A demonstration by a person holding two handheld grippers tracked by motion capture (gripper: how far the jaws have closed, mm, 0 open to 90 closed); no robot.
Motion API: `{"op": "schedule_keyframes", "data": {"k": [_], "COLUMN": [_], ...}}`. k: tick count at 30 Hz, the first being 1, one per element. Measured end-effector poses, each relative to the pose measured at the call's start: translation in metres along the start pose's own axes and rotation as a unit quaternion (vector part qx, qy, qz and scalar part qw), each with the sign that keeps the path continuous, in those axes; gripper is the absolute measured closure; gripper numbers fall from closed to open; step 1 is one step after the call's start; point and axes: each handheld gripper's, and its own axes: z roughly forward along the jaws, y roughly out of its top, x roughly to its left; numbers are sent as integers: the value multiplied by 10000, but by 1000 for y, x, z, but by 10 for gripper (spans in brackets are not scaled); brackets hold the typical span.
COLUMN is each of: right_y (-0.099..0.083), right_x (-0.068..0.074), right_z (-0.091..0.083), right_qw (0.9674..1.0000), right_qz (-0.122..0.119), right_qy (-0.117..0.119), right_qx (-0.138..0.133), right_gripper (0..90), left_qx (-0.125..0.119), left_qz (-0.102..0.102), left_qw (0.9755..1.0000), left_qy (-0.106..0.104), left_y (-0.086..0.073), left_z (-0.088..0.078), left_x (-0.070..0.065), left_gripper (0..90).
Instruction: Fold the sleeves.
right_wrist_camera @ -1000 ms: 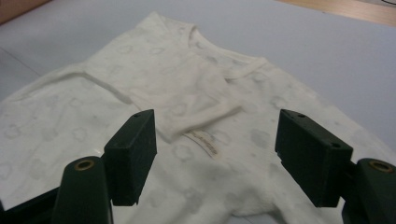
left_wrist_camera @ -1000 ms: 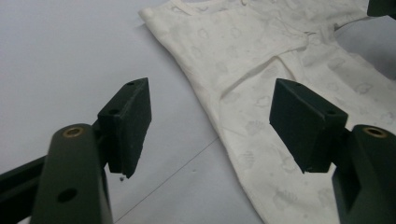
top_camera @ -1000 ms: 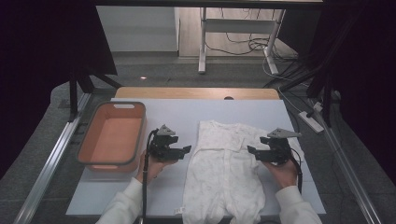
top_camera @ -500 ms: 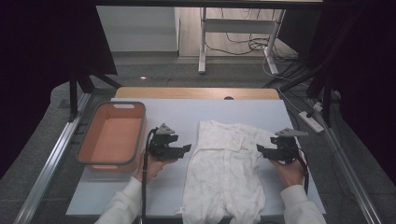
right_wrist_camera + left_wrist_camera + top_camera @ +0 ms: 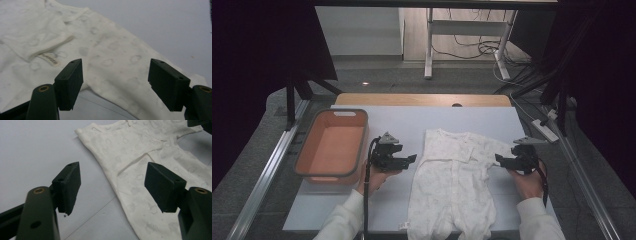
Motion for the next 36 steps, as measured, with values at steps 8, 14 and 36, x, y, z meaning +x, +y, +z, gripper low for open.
{"op": "schedule_keyframes", "data": {"k": [8,14,36], "right_y": [-7,-13,-17], "right_x": [-20,-31,-32], "right_z": [1,4,14], "right_qw": [9991,9967,9939], "right_qz": [199,384,319], "right_qy": [-255,-417,-495], "right_qx": [270,580,933], "right_gripper": [283,281,506], "left_qx": [12,14,16], "left_qz": [-16,-13,-28], "left_qw": [10000,10000,10000], "left_qy": [9,17,-3], "left_y": [-1,-1,-1], "left_z": [1,2,2], "left_x": [1,0,0], "left_gripper": [296,296,295]}}
